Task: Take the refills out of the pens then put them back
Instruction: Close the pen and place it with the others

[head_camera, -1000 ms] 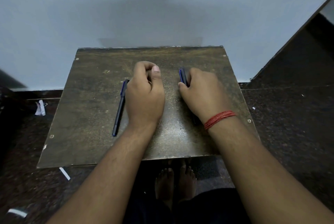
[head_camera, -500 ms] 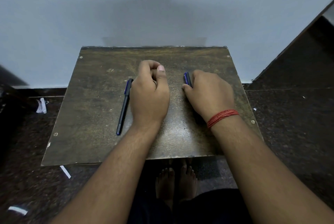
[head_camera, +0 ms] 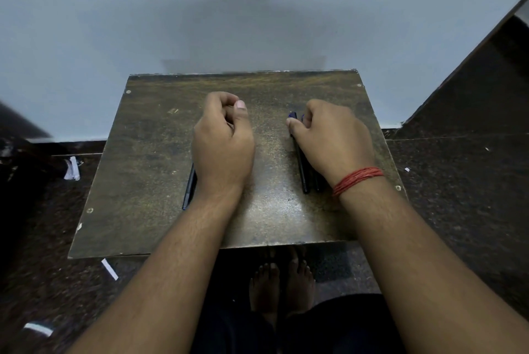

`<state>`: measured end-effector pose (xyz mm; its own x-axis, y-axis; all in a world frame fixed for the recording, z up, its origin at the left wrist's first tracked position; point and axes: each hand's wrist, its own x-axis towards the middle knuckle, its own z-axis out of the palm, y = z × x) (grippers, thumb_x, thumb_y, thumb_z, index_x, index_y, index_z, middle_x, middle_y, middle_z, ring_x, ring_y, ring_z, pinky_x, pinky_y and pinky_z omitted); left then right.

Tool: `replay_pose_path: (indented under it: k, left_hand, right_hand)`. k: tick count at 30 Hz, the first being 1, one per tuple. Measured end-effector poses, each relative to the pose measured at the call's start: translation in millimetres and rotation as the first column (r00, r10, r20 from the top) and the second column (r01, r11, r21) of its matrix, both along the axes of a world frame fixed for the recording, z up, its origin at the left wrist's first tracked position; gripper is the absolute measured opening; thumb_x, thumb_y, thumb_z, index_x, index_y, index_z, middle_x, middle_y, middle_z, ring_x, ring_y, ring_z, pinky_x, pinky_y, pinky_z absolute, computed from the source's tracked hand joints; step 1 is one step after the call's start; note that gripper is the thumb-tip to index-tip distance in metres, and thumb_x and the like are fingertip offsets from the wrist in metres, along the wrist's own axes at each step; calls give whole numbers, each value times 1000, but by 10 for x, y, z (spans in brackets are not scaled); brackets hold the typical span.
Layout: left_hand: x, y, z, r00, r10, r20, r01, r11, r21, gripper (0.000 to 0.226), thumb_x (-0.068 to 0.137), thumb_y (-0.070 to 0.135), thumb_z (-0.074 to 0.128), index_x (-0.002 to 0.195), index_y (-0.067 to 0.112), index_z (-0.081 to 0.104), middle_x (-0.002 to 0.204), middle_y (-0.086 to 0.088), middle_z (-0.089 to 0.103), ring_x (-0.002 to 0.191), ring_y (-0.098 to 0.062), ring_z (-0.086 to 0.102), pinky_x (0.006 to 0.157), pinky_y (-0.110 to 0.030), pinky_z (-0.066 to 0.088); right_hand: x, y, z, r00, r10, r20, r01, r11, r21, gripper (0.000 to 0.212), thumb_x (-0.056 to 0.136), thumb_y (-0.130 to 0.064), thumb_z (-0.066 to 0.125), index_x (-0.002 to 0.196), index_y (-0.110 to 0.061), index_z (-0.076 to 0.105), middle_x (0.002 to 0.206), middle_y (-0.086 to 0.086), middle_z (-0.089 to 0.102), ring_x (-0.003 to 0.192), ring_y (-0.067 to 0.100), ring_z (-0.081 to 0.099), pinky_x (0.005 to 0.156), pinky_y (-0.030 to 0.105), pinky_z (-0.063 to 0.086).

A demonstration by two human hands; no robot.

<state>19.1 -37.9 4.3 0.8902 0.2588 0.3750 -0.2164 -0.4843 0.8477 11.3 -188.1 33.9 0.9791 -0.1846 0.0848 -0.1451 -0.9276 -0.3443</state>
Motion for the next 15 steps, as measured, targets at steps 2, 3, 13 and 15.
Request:
replay_pose_path:
  k: [2,3,13,15]
  left_hand:
    - [45,107,32,998,60,-3,-60,998,8,6,99,24,52,99,20,56,72,12,59,66,-4,58,59,-27,47]
    - [78,184,49,995,97,-20,-97,995,15,5,98,23,52,99,20,56,72,13,58,65,-2,55,60,-25,45]
    - [271,759,88,882,288,-373,-103,890,444,21,84,28,45,97,18,57,107,-2,59,102,-29,54,90,-45,30]
    - [270,743,81,880,268,-392,-23,849,528,23,83,34,43,94,17,56,101,-2,57,98,-29,53,88,-47,31]
  right_hand:
    - [-13,6,9,1000,4,4,-4,1000,20,32,98,-46,53,80,-20,52,70,-6,54,69,19,52,59,30,36]
    - [-23,10,7,1000,8,9,-8,1000,27,31,98,-45,53,80,-20,52,70,-6,54,69,20,53,59,30,37]
    - [-71,12,-5,998,61,19,-63,993,103,34,98,-41,52,71,-22,46,67,-7,53,63,10,49,53,29,33]
    - [-60,3,-13,998,65,18,-66,991,116,34,98,-41,53,71,-22,46,67,-7,53,65,13,52,57,30,37]
